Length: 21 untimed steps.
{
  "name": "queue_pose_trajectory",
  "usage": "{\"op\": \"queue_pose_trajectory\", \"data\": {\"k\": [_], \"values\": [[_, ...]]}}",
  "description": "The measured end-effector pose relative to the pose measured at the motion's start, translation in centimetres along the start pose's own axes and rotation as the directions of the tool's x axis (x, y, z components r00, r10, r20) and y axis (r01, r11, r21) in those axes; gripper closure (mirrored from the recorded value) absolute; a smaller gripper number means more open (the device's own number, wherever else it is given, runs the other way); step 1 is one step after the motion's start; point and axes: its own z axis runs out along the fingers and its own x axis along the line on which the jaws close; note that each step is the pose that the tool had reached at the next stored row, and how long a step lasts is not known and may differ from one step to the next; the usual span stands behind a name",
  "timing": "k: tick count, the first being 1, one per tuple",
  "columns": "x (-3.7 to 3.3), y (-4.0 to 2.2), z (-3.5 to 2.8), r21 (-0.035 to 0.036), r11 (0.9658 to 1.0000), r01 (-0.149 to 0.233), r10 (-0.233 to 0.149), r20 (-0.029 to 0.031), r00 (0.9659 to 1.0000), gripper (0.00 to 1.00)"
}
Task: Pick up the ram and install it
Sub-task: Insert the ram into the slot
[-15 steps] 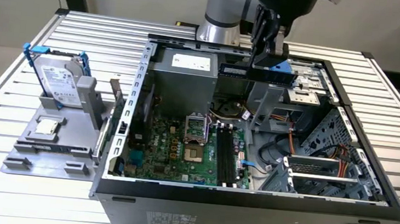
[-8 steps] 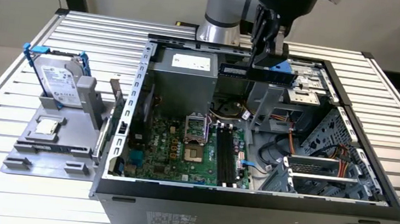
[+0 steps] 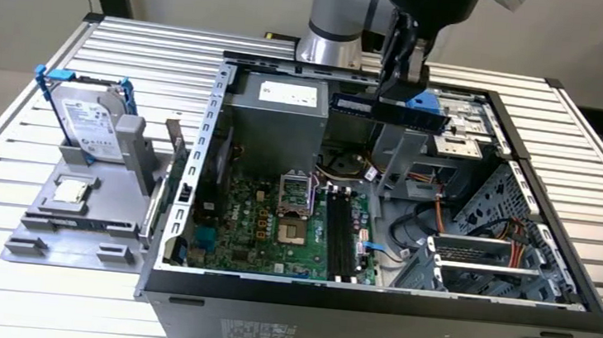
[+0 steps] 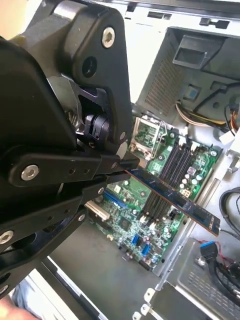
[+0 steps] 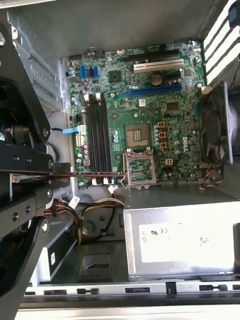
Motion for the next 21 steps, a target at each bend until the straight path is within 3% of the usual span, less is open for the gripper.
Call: {"op": "queue_pose_trajectory", "data": {"k": [3, 6, 11, 16, 21], "values": [[0.0, 0.0, 0.01, 0.0013, 0.9986, -0.054, 0.054, 0.001, 0.9986, 1.0], [0.0, 0.0, 0.02, 0.0024, 0.9945, -0.105, 0.105, 0.0021, 0.9945, 1.0], [0.0, 0.0, 0.03, 0.0044, 0.9811, -0.194, 0.194, 0.0041, 0.9811, 1.0], [0.0, 0.0, 0.05, 0.0061, 0.9596, -0.281, 0.281, 0.0063, 0.9596, 1.0], [0.0, 0.0, 0.08, 0.0076, 0.93, -0.367, 0.367, 0.0086, 0.93, 1.0]]}}
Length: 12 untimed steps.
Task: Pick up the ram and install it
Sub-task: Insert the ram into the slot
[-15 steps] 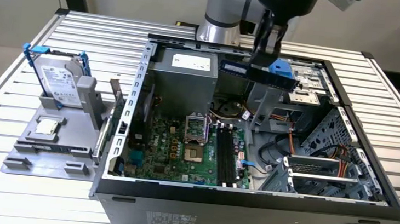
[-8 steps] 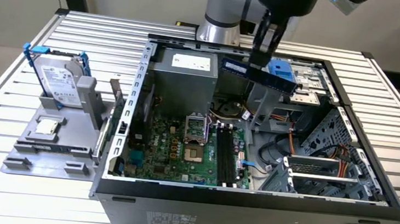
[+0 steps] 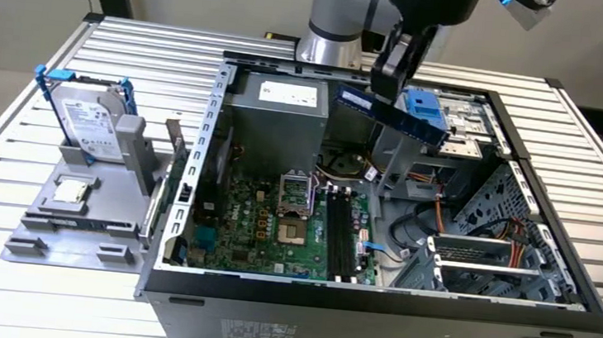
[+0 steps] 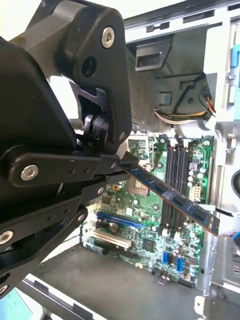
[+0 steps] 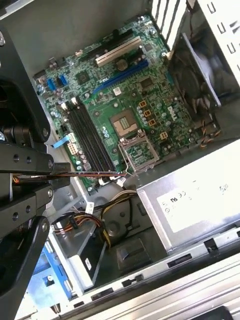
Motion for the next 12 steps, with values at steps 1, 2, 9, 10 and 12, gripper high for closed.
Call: {"op": "queue_pose_trajectory", "data": {"k": [1, 2, 9, 10, 12], "values": [[0.0, 0.0, 0.0, 0.0004, 0.9998, -0.019, 0.019, 0.0003, 0.9998, 1.0], [0.0, 0.0, 0.01, 0.0009, 0.9993, -0.039, 0.039, 0.0006, 0.9993, 1.0], [0.0, 0.0, 0.06, 0.0037, 0.9863, -0.165, 0.165, 0.0036, 0.9863, 1.0], [0.0, 0.0, 0.07, 0.004, 0.9834, -0.181, 0.181, 0.0039, 0.9834, 1.0], [0.0, 0.0, 0.09, 0.0048, 0.9762, -0.217, 0.217, 0.0047, 0.9762, 1.0]]}}
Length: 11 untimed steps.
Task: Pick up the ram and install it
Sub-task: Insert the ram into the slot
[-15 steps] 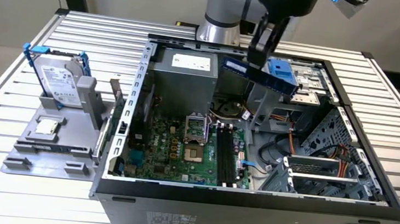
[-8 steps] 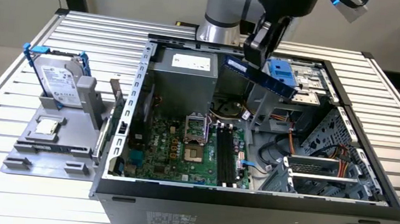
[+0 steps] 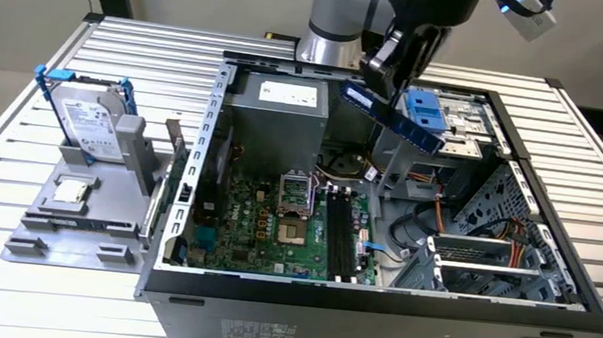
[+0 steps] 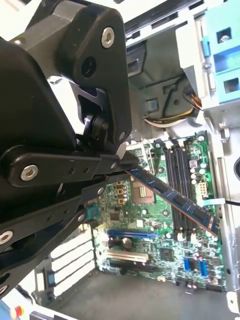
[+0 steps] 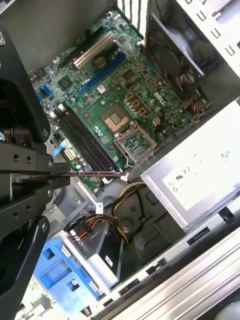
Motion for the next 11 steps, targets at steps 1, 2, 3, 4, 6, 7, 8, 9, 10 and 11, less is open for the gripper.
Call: {"op": "queue_pose_trajectory", "data": {"k": [1, 2, 3, 4, 6, 7, 8, 9, 10, 11], "values": [[0.0, 0.0, 0.01, 0.0005, 0.9998, -0.02, 0.02, 0.0004, 0.9998, 1.0], [0.0, 0.0, 0.02, 0.0009, 0.9993, -0.037, 0.037, 0.0007, 0.9993, 1.0], [0.0, 0.0, 0.03, 0.0013, 0.9985, -0.056, 0.056, 0.0012, 0.9985, 1.0], [0.0, 0.0, 0.04, 0.0017, 0.9973, -0.073, 0.073, 0.0016, 0.9973, 1.0], [0.0, 0.0, 0.06, 0.0026, 0.994, -0.11, 0.11, 0.0023, 0.994, 1.0], [0.0, 0.0, 0.08, 0.0029, 0.9918, -0.128, 0.128, 0.0027, 0.9918, 1.0], [0.0, 0.0, 0.09, 0.0033, 0.9894, -0.145, 0.145, 0.0031, 0.9894, 1.0], [0.0, 0.0, 0.1, 0.0037, 0.9866, -0.163, 0.163, 0.0034, 0.9866, 1.0], [0.0, 0.0, 0.12, 0.0041, 0.9835, -0.181, 0.181, 0.0039, 0.9835, 1.0], [0.0, 0.0, 0.13, 0.0044, 0.9801, -0.199, 0.199, 0.0043, 0.9801, 1.0]]}}
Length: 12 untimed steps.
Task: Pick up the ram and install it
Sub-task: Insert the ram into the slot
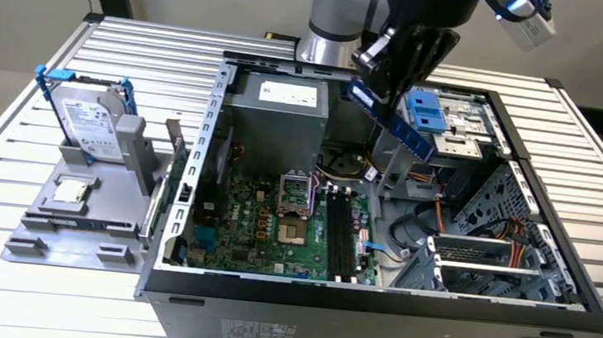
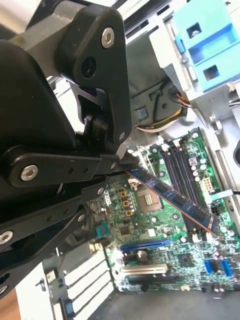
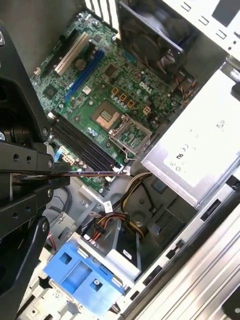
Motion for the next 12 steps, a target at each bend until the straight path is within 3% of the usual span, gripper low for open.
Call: {"op": "queue_pose_trajectory", "data": {"k": [3, 7, 12], "values": [[0.0, 0.0, 0.04, 0.0013, 0.9985, -0.056, 0.056, 0.0011, 0.9985, 1.0], [0.0, 0.0, 0.1, 0.0029, 0.9919, -0.127, 0.127, 0.0026, 0.9919, 1.0], [0.0, 0.0, 0.18, 0.0048, 0.976, -0.218, 0.218, 0.0048, 0.976, 1.0]]}}
